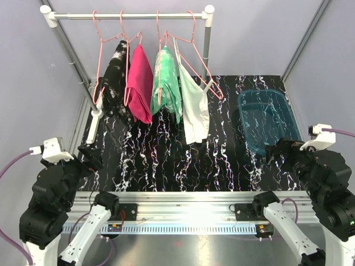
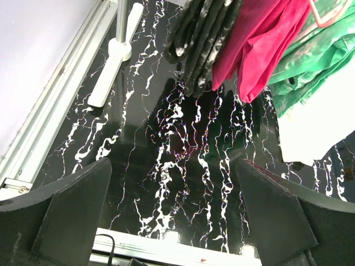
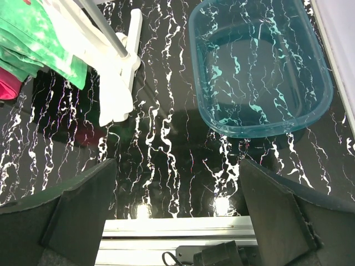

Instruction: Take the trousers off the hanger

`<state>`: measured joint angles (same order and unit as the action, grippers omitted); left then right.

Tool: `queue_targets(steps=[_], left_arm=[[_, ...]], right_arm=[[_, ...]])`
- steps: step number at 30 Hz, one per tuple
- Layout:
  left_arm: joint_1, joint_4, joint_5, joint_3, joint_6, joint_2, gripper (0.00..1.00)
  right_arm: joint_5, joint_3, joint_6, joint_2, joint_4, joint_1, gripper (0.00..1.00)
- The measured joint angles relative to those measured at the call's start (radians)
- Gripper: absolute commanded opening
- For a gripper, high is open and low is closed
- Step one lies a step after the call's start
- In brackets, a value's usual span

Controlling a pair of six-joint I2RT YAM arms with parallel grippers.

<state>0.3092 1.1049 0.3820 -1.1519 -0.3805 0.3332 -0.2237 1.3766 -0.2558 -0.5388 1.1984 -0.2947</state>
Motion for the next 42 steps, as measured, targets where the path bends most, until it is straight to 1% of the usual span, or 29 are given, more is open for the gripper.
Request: queue_targets(steps=[9,12,18,21,24,27,31,37,39,42], left_arm=[[0.000,0.009,-0.014,-0.046,0.032,0.004,0.99],[0.000,0.032,-0.019,-0.119,0.051,0.033,0.99],[0.000,0.025,-0.047,-0.268,0.099,0.114,0.99],[0.000,0.023,-0.048,-0.364,0.116,0.195,0.99],[0.000,0.015,-0.020,-0.481,0.117,0.311,0.99],[0.000,-0.020,0.010,-0.557,0.120,0.411,0.99],[0.000,-0.067,0.054,-0.603,0.133,0.515,0.99],[0.000,-0.188,0.109,-0.609,0.204,0.626,0.99],[0.000,-0.229,0.117,-0.612,0.234,0.655,0.99],[-0.022,-0.251,0.104,-0.670,0.278,0.733,0.99]], right_arm=[[0.006,-0.037,0.000,0.002,-0.007,0.000,0.99],[0.042,-0.055,0.002,0.002,-0.013,0.000,0.99],[0.127,-0.104,0.001,0.002,-0.041,0.000,0.99],[0.157,-0.118,0.001,0.002,-0.056,0.000,0.99],[0.178,-0.119,0.001,0.002,-0.061,0.000,0.99],[0.192,-0.119,0.001,0.002,-0.069,0.000,0.99],[0.227,-0.118,0.003,0.001,-0.071,0.000,0.99],[0.263,-0.106,0.006,0.000,-0.071,0.000,0.99],[0.273,-0.106,0.006,0.000,-0.071,0.000,0.99],[0.287,-0.106,0.006,0.000,-0.071,0.000,0.99]])
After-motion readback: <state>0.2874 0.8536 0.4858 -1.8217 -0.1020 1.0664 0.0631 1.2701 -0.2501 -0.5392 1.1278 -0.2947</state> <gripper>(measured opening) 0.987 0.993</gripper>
